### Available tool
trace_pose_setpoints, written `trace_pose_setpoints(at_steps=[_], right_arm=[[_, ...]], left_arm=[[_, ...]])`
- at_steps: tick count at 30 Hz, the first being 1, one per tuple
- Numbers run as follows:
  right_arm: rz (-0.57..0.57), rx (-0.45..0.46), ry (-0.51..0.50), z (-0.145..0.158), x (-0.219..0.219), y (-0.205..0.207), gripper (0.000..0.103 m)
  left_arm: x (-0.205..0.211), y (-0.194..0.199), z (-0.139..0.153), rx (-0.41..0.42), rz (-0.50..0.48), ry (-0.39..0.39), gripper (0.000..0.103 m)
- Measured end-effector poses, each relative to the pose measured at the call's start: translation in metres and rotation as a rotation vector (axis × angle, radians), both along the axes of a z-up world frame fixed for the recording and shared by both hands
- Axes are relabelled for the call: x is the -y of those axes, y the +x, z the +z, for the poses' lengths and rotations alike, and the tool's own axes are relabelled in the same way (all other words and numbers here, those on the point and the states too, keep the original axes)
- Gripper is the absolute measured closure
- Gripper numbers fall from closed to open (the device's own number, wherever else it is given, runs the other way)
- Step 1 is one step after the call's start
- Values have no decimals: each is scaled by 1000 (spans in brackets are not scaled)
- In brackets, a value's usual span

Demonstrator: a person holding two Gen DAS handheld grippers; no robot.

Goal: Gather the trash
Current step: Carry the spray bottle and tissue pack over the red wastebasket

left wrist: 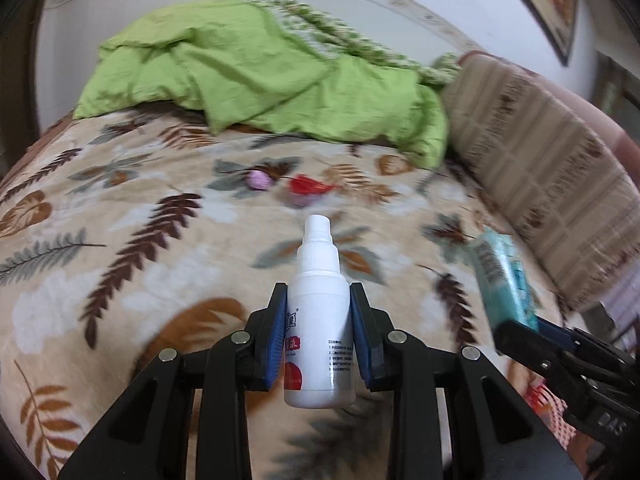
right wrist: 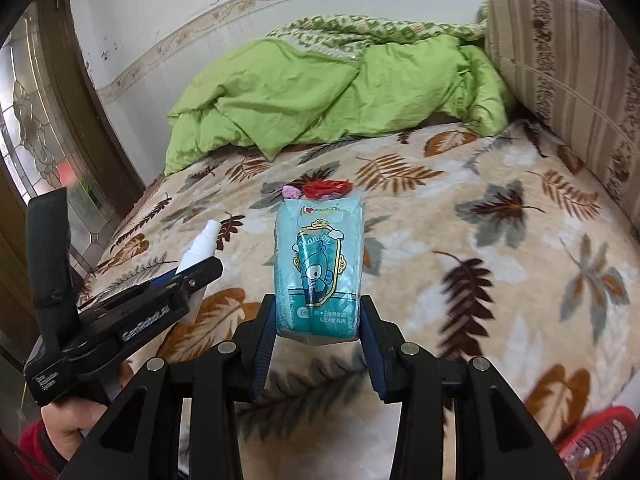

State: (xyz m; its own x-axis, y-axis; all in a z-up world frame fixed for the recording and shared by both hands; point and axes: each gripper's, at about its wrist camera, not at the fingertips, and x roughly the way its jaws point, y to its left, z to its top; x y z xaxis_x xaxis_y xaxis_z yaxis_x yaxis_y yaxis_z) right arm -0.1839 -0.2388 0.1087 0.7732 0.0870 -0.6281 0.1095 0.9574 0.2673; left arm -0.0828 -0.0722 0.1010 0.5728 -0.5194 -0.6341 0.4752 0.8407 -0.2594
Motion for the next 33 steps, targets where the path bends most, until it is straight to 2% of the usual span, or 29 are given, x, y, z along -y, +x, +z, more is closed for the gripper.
trace_pose_setpoints(at_steps=[8,20,27,33], right_arm=[[-92,-11,75,1,39,-65,60],[-361,-36,130,-3,123,-180,60],[-512,-61,127,-5,161,-240,60],[-579,-96,154,-19,174,-266,61]], left_arm=[[49,-58,17,8,-182,8,74],[143,-137,45,44,-475,32,74],[185,-171,44,13,-610,48,74],[215,-205,28,-3,-735,98,74]])
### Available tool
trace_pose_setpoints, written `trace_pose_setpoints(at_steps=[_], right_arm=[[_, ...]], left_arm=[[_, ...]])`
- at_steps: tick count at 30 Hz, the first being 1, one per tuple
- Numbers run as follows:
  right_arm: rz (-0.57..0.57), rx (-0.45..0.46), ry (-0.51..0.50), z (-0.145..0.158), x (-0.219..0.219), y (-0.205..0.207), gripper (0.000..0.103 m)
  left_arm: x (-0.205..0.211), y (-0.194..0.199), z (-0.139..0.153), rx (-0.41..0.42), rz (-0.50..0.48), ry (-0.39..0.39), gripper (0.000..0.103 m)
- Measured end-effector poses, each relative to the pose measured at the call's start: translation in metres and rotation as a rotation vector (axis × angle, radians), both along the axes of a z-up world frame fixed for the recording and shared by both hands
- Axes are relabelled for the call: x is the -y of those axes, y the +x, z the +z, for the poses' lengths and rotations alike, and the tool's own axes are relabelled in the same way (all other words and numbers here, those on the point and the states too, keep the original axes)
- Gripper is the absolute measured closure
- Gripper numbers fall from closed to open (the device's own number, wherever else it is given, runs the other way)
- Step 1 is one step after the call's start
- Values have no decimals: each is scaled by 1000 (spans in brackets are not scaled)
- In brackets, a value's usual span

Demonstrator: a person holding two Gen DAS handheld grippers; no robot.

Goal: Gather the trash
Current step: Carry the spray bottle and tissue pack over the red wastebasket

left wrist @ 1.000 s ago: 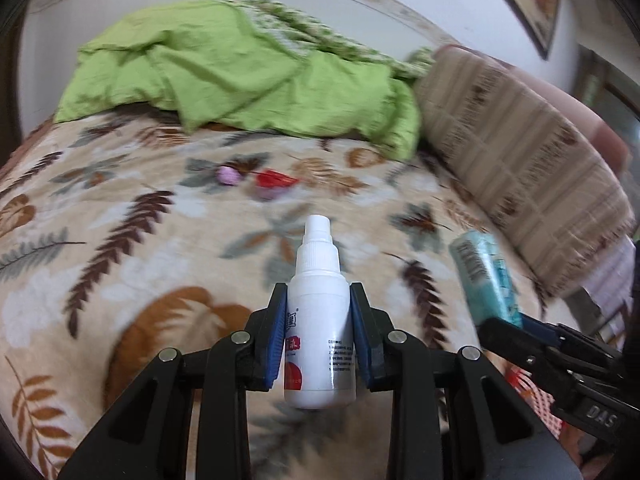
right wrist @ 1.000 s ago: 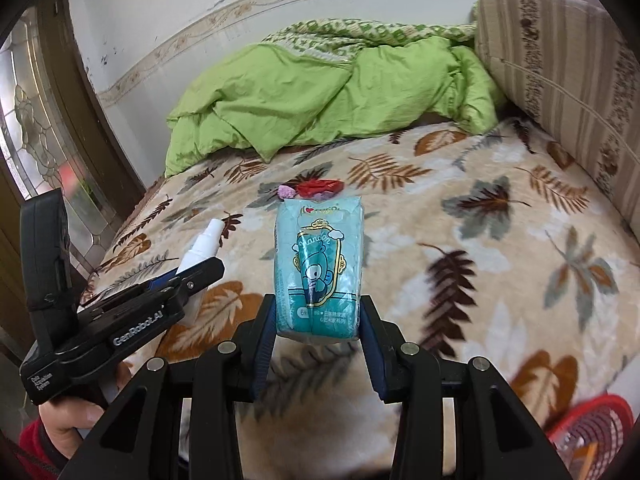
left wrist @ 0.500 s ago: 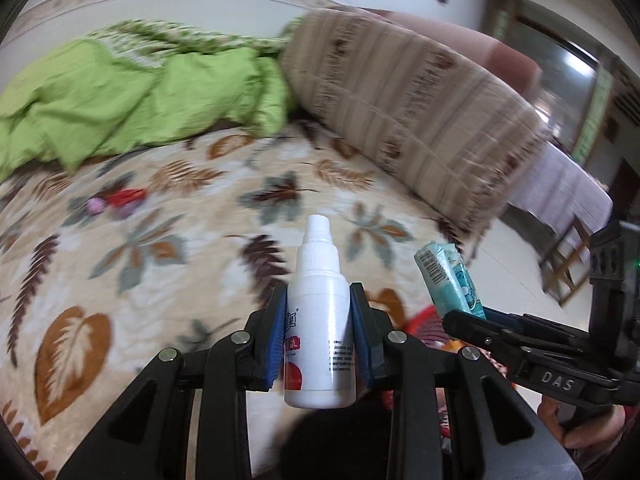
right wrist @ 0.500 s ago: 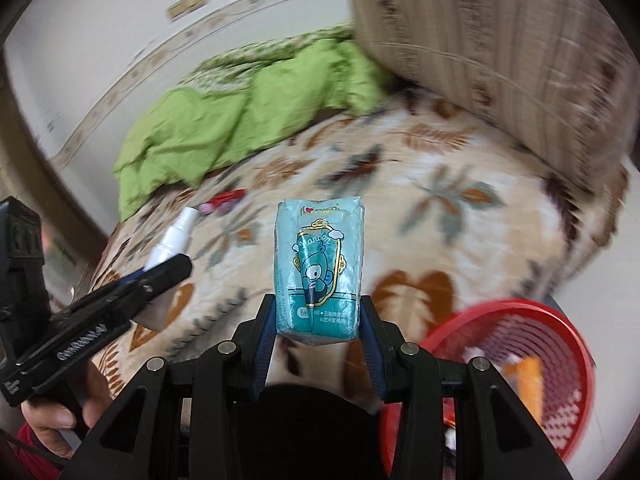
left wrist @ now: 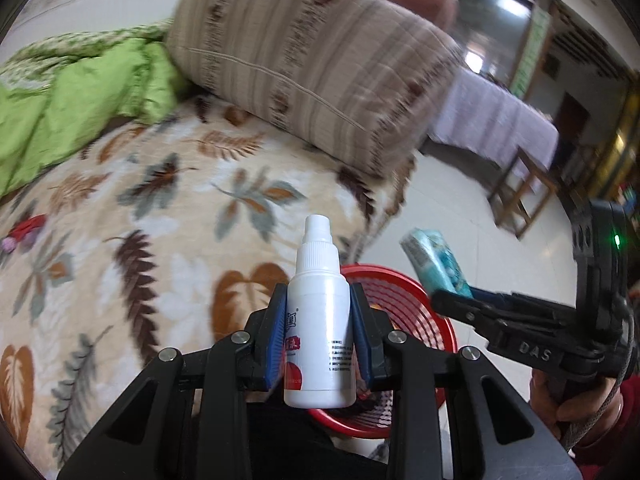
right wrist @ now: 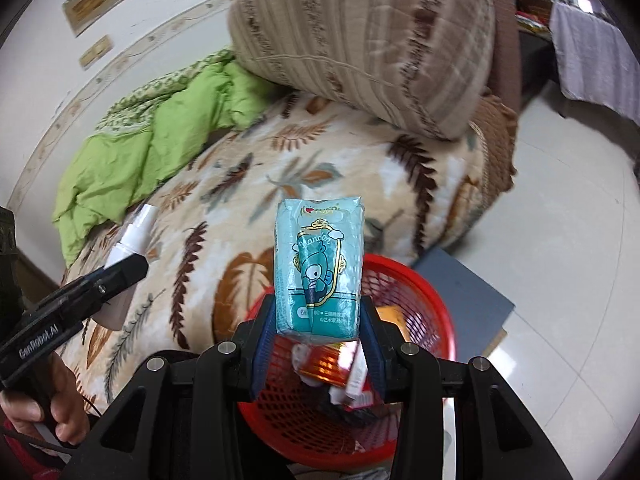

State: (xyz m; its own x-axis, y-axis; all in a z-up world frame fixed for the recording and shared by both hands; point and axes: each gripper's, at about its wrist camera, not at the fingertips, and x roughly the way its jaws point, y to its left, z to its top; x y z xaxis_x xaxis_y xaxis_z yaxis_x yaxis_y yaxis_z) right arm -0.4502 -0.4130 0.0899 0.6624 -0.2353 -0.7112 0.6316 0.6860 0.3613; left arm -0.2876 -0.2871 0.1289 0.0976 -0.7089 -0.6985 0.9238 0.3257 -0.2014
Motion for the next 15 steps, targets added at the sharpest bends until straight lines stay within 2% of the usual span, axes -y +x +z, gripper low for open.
trace_pose_setpoints(at_steps=[8,15], right_arm=[[-46,-15,48,-18,10,-9,60],[-60,-27,75,-28,13,-12,60]], left_arm=[[23,-30,-25,34,-96,83,74],[33,-31,-34,50,-95,112,74]])
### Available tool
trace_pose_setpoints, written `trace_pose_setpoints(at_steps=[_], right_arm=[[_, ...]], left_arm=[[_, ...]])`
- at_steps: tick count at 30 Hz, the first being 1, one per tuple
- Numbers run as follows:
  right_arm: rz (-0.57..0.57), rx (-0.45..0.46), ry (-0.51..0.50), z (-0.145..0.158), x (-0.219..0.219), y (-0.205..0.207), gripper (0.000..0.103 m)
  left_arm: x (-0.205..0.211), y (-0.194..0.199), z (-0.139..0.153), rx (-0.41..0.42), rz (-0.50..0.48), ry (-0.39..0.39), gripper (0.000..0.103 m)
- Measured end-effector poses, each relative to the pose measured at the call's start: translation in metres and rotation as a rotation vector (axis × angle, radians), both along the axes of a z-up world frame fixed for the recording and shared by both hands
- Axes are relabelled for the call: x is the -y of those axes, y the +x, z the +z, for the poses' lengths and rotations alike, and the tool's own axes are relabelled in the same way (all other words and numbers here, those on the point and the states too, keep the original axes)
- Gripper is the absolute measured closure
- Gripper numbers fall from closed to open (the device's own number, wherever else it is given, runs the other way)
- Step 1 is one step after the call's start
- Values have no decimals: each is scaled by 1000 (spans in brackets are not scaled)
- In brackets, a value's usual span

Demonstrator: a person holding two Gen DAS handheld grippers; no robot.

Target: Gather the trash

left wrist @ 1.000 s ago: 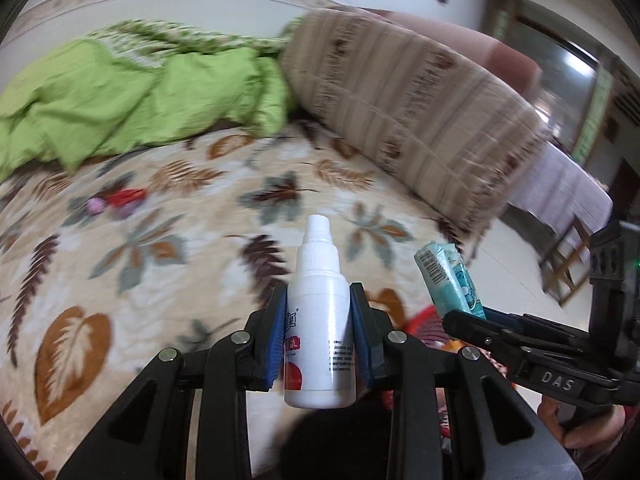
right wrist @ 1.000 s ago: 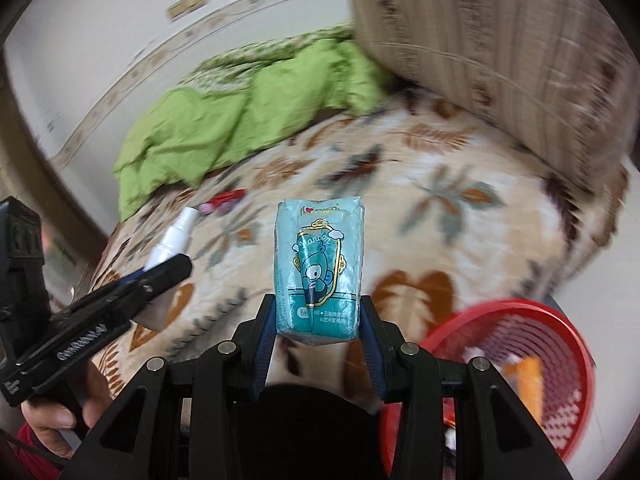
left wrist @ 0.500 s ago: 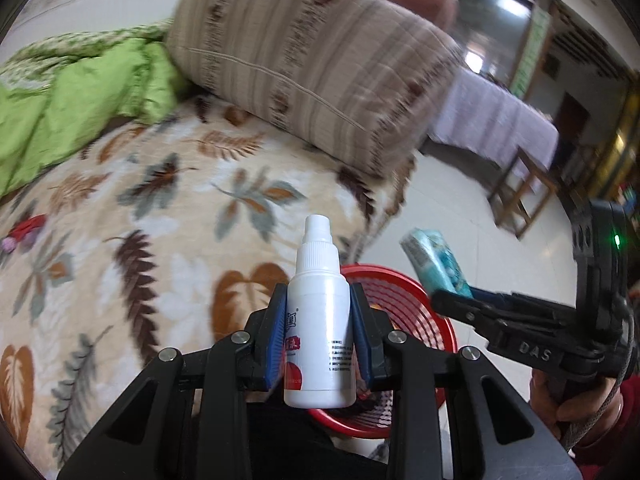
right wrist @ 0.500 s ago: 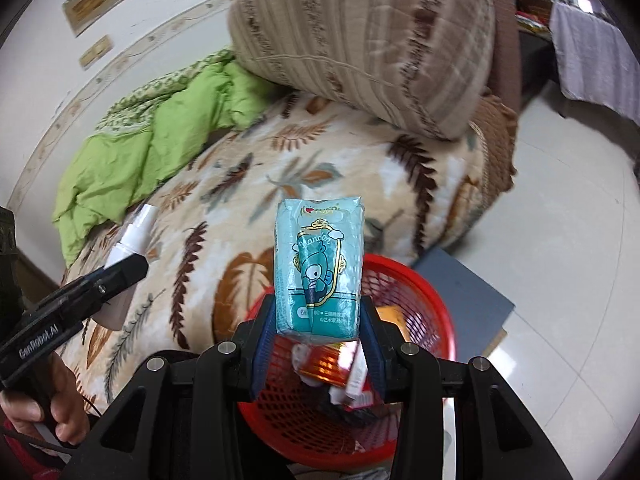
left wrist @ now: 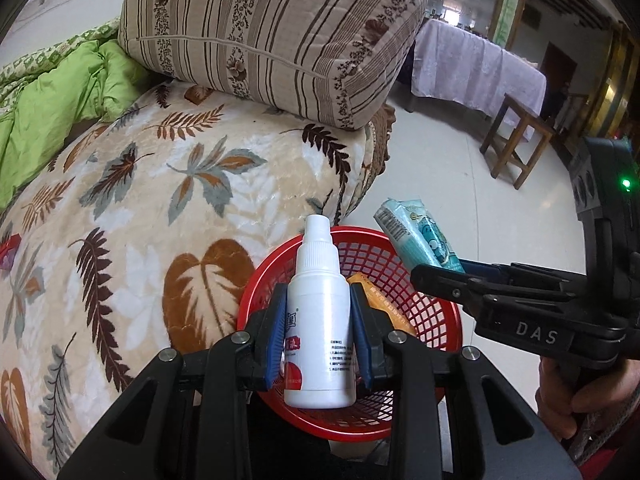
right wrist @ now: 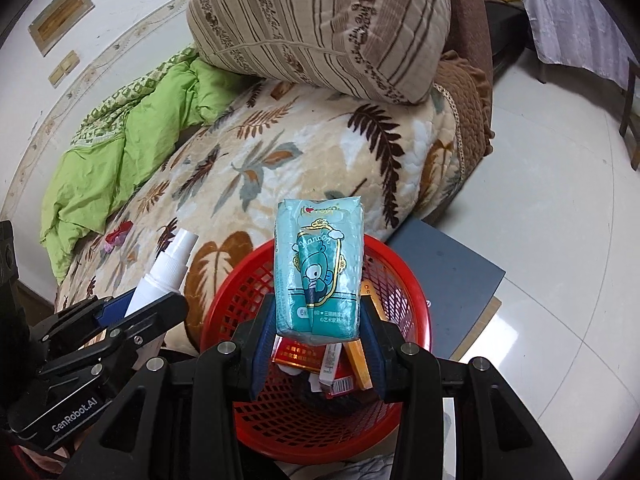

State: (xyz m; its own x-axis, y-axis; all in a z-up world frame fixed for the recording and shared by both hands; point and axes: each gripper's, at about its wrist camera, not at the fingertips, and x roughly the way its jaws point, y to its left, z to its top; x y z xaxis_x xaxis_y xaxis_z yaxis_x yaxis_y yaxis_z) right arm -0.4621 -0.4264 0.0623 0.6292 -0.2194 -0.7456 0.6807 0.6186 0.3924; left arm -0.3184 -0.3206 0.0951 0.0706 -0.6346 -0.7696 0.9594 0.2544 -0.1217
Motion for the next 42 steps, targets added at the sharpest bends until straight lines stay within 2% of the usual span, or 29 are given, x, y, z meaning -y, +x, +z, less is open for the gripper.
trace_pose_setpoints(at_steps=[17,27,32,33,35,37,39,41,42], right_arm=[[1,-17,25,-8,1,3,60],[-14,-33,20,-6,0,2,54],[-30,-40,-17,3,-2,0,53],[-44,-43,-48,9,-4,-1,53],[-64,-50,-109,20,-8,-1,49],[-103,-66,-199,36,-16,0,29],[-144,-64,-296,52,-30,1,18],[-178,-55,-406,65,-48,5,11],[-200,-65,-462,70,-59,9,6]], left_arm=[[4,0,-12,-5,2,31,74],[3,-2,-12,8,4,20,74],[-6,2,-2,20,31,-16,49],[-12,4,3,30,46,-39,46],[-24,8,14,55,71,-79,33],[-39,11,25,102,108,-115,23],[-56,14,37,164,134,-158,16],[-73,15,46,244,179,-181,5],[-78,16,48,267,194,-185,3]])
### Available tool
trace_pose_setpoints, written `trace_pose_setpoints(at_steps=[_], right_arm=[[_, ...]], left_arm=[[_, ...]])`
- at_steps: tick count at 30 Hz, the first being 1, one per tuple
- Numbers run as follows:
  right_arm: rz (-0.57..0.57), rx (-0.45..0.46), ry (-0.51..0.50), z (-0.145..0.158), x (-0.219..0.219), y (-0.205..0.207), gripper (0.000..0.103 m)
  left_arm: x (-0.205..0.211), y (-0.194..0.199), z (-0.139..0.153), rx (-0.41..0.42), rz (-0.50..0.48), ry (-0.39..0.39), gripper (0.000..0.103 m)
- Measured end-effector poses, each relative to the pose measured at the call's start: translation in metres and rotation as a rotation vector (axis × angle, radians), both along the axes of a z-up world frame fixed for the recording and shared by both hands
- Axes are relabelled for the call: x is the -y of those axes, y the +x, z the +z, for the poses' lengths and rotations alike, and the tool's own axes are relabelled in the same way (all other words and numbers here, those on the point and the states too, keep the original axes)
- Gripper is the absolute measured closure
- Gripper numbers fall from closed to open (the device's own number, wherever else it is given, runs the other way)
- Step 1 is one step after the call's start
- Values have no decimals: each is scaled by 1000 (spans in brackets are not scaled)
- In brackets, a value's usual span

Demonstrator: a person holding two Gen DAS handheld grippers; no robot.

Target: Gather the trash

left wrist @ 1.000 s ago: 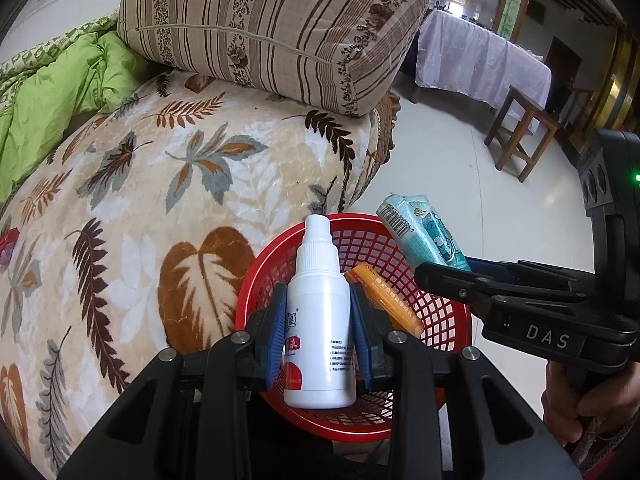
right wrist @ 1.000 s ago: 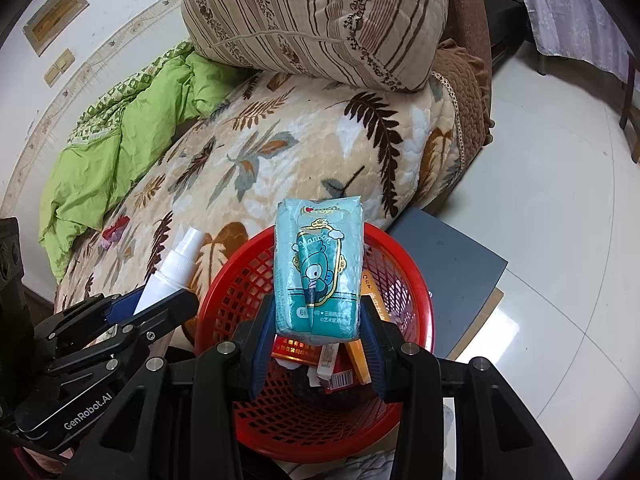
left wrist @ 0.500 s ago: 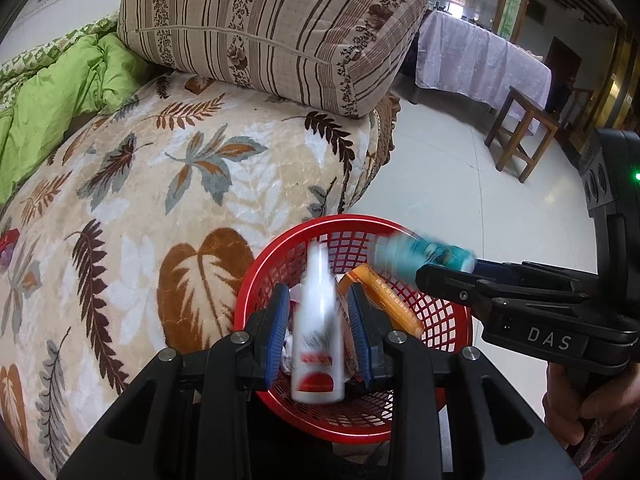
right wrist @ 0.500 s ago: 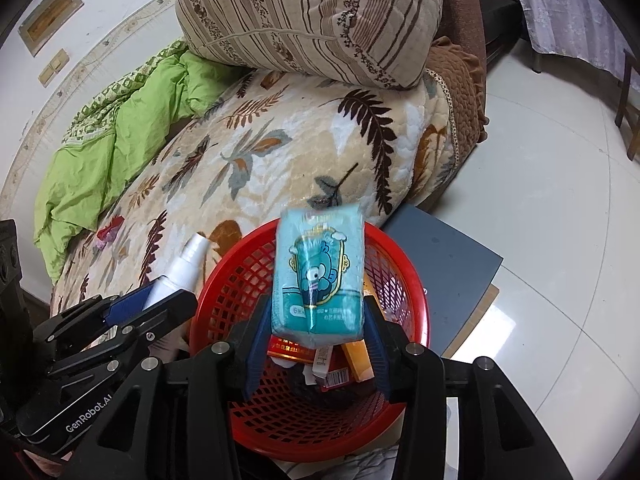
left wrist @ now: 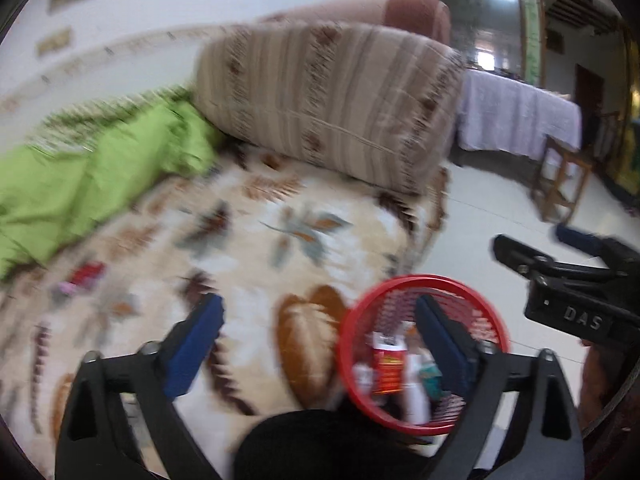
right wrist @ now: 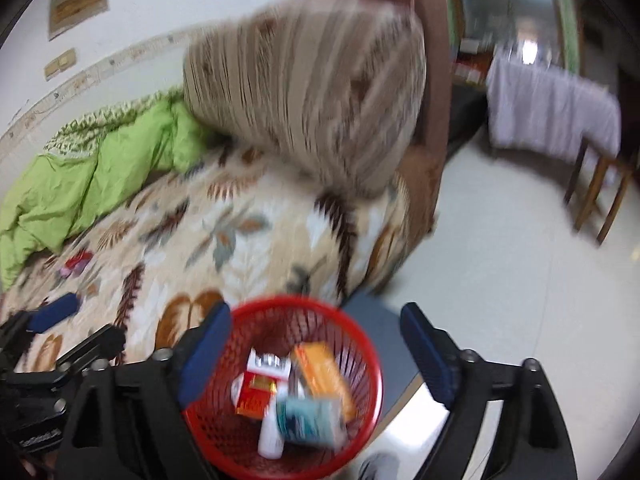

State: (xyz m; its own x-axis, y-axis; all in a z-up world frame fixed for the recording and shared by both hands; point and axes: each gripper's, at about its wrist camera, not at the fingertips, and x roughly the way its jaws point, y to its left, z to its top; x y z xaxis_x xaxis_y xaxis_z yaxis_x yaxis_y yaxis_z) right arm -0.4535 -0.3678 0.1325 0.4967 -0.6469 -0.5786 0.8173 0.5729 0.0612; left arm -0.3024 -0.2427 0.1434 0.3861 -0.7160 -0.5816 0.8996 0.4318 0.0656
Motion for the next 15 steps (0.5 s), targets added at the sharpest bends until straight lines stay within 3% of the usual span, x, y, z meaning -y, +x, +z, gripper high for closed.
trace_pose_setpoints(at_steps=[4,15], right_arm=[[-47,16,-111,12,-31,7,1],[-60,-13,-62,7,-54,12,1]], left_arm=[[-25,7,7,45,69,-1,3],[-60,22,1,39,197,18,0]])
